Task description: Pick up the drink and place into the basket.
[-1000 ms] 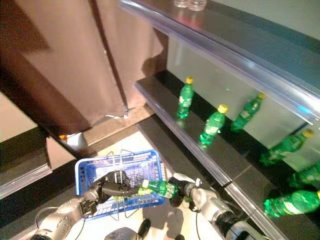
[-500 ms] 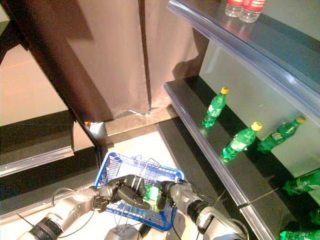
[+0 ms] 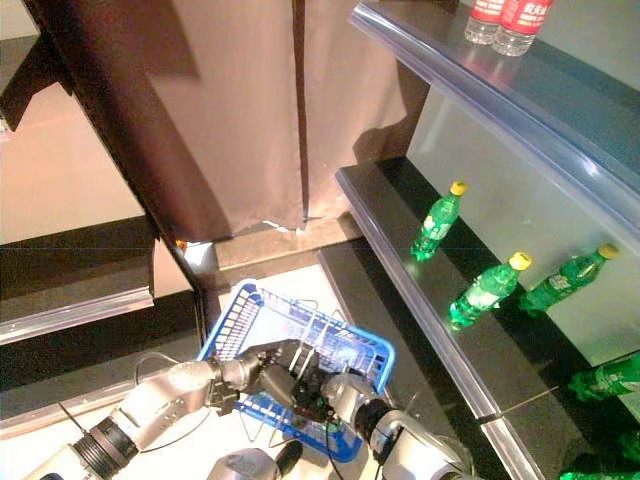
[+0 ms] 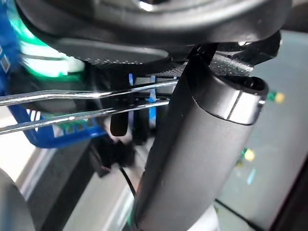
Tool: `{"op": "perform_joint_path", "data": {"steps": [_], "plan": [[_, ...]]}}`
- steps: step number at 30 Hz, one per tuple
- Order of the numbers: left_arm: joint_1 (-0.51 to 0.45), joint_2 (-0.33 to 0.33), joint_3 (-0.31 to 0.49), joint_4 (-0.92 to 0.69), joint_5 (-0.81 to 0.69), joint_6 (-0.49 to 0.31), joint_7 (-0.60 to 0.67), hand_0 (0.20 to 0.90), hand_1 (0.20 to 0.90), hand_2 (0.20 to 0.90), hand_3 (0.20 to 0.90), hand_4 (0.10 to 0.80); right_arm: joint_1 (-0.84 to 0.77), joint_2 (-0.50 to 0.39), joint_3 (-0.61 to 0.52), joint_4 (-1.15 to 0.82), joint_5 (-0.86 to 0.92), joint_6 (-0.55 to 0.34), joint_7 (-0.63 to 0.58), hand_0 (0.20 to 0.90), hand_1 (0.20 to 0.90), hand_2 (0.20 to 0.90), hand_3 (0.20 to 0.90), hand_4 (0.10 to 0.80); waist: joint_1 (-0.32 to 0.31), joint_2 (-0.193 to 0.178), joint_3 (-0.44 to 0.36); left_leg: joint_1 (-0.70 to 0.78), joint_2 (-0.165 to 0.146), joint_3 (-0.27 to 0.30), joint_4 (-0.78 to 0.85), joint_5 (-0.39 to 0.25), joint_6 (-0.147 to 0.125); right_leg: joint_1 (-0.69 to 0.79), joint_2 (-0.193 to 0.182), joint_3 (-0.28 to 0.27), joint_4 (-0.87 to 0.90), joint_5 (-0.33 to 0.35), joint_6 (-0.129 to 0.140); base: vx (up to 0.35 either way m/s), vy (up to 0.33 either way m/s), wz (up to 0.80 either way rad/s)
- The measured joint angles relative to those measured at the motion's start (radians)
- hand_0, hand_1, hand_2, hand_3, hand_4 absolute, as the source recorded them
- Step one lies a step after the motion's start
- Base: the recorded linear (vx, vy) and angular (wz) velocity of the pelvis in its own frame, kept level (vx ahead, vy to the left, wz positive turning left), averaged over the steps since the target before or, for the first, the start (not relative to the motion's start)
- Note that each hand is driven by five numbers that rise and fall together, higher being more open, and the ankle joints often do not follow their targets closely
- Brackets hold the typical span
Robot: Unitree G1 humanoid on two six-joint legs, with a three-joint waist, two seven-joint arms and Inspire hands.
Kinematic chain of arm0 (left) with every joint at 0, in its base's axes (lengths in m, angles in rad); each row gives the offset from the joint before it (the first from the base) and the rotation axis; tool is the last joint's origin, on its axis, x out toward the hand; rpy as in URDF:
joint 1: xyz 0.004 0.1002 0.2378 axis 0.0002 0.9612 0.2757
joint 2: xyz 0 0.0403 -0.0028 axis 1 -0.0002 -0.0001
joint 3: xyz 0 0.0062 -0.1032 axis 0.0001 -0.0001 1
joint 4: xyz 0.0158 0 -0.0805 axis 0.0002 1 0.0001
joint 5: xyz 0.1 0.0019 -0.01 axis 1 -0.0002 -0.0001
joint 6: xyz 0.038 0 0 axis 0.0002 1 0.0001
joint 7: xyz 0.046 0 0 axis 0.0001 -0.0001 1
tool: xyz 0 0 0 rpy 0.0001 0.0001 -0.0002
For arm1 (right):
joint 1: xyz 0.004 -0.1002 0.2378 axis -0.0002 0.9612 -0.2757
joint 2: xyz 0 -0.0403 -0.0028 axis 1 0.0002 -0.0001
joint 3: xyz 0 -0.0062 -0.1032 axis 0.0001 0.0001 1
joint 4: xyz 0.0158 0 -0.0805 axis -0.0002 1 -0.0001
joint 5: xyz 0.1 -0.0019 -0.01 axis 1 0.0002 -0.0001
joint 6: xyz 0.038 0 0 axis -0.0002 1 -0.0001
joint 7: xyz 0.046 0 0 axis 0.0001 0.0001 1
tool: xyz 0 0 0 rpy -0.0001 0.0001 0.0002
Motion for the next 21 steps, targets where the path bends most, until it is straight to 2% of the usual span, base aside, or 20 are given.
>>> {"op": "perform_joint_path", "data": {"steps": [6,11,12,13,14,21], "plan": [[-0.014,-0.002,-0.028,-0.051,-0.007,0.034,0.003,0.300,0.300,0.300,0.200,0.100,0.000,-0.001,-0.039,0.014,0.138,0.009,-0.049,0.300,0.300,0.300,0.200,0.100,-0.003,-0.001,0.000,-0.001,0.000,0.000,0.000,0.000,0.000,0.000,0.000,0.000,0.000,0.000,0.000,0.000,0.000,0.00],[-0.028,-0.002,-0.030,-0.079,-0.035,0.048,0.013,0.300,0.300,0.300,0.200,0.100,0.000,-0.005,-0.060,0.015,0.133,0.004,-0.115,0.307,0.307,0.307,0.208,0.108,-0.004,-0.001,0.000,-0.001,0.000,0.000,0.000,0.000,0.000,0.000,0.000,0.000,0.000,0.000,0.000,0.000,0.000,0.00],[-0.028,-0.002,-0.030,-0.081,-0.048,0.048,0.016,0.300,0.300,0.300,0.200,0.100,0.000,-0.006,-0.060,0.015,0.109,0.000,-0.134,0.556,0.556,0.556,0.499,0.399,-0.004,-0.001,0.000,-0.001,-0.001,0.000,0.000,0.000,0.000,0.000,0.000,0.000,0.000,0.000,0.000,0.000,0.000,0.00],[-0.028,-0.002,-0.030,-0.083,-0.053,0.048,0.016,0.300,0.300,0.300,0.200,0.100,0.000,-0.009,-0.060,0.015,0.083,-0.004,-0.150,0.768,0.768,0.768,0.746,0.646,-0.004,-0.001,0.000,-0.001,-0.001,0.000,0.000,0.000,0.000,0.000,0.000,0.000,0.000,0.000,0.000,0.000,0.000,0.00],[-0.028,-0.003,-0.030,-0.086,-0.058,0.048,0.016,0.300,0.300,0.300,0.200,0.100,0.000,-0.011,-0.060,0.015,0.057,-0.010,-0.169,0.900,0.900,0.900,0.900,0.800,-0.004,-0.001,0.000,-0.001,0.000,0.000,0.000,0.000,0.000,0.000,0.000,0.001,0.000,0.000,0.000,0.000,0.000,0.00],[-0.028,-0.007,-0.033,-0.101,-0.072,0.047,0.017,0.300,0.300,0.300,0.200,0.100,0.000,-0.029,-0.062,0.014,-0.038,-0.054,-0.244,0.900,0.900,0.900,0.900,0.800,-0.006,0.000,-0.001,0.000,0.000,0.001,0.000,0.000,0.000,-0.001,0.000,0.002,0.000,0.000,0.000,0.000,0.000,0.00]]}}
